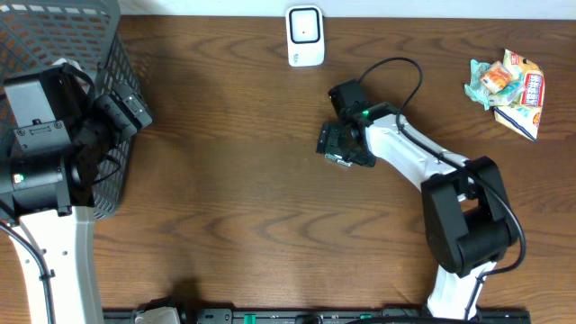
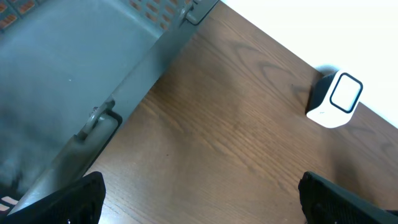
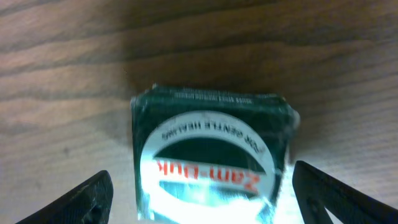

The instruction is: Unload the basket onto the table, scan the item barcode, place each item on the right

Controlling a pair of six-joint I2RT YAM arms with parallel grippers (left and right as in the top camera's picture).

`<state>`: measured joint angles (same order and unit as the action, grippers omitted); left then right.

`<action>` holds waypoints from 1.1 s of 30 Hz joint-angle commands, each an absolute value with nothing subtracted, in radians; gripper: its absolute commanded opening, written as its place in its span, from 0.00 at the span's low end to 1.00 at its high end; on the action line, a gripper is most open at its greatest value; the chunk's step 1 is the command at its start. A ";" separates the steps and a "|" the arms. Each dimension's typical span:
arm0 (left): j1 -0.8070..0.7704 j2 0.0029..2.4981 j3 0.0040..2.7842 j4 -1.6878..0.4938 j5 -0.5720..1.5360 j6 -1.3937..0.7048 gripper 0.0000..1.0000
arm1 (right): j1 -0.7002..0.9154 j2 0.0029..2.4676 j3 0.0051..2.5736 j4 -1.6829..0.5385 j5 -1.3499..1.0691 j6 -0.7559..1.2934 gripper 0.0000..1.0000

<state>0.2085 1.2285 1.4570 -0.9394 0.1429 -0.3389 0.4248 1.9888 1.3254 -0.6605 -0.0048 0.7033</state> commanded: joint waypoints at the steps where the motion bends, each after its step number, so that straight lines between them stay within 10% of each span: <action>1: 0.213 1.229 1.458 -0.942 0.133 -0.326 0.98 | 0.429 2.032 1.325 -0.646 0.043 0.755 0.87; 6: 0.213 1.229 1.458 -0.942 0.133 -0.326 0.98 | 0.434 2.048 1.326 -0.651 0.062 0.746 0.83; 9: 0.213 1.229 1.458 -0.942 0.133 -0.326 0.98 | 0.433 2.040 1.326 -0.655 0.020 0.744 0.54; 33: 0.213 1.229 1.458 -0.942 0.133 -0.326 0.98 | 0.405 2.014 1.477 -0.119 0.070 0.311 0.44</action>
<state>0.2085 1.2285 1.4570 -0.9390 0.1429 -0.3389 0.4213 2.0148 1.4601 -0.2222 0.0910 0.3832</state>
